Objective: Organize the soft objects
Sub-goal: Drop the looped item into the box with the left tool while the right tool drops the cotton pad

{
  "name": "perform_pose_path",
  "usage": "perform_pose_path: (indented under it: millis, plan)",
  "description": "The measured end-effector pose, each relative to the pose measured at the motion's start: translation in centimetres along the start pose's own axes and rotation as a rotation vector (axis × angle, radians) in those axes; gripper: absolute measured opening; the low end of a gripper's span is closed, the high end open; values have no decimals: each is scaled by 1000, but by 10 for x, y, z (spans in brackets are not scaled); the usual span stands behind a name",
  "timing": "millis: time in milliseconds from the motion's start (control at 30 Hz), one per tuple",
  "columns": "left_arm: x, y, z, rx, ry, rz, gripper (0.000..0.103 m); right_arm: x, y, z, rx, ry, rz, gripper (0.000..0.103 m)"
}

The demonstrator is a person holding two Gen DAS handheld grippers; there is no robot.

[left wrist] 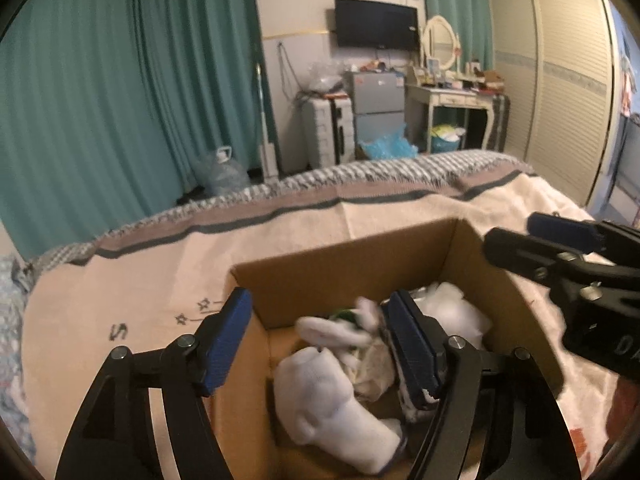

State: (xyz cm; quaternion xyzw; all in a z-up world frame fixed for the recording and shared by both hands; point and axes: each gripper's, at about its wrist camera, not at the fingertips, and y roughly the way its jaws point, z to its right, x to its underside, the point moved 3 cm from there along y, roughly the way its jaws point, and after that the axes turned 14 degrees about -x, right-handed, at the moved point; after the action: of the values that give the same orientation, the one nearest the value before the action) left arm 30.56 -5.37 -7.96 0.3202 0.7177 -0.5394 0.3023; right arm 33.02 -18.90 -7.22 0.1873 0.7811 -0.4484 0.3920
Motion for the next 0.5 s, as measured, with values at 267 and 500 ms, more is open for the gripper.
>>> perform_pose_path:
  millis: [267,500]
  plan:
    - [-37,-119,-32,-24,-33,157,73,-36,-125,-42,44,-48,120,58]
    - [-49,-252,-69,-20,-128,334,93,-44,-242,-92,82,-93,199,70]
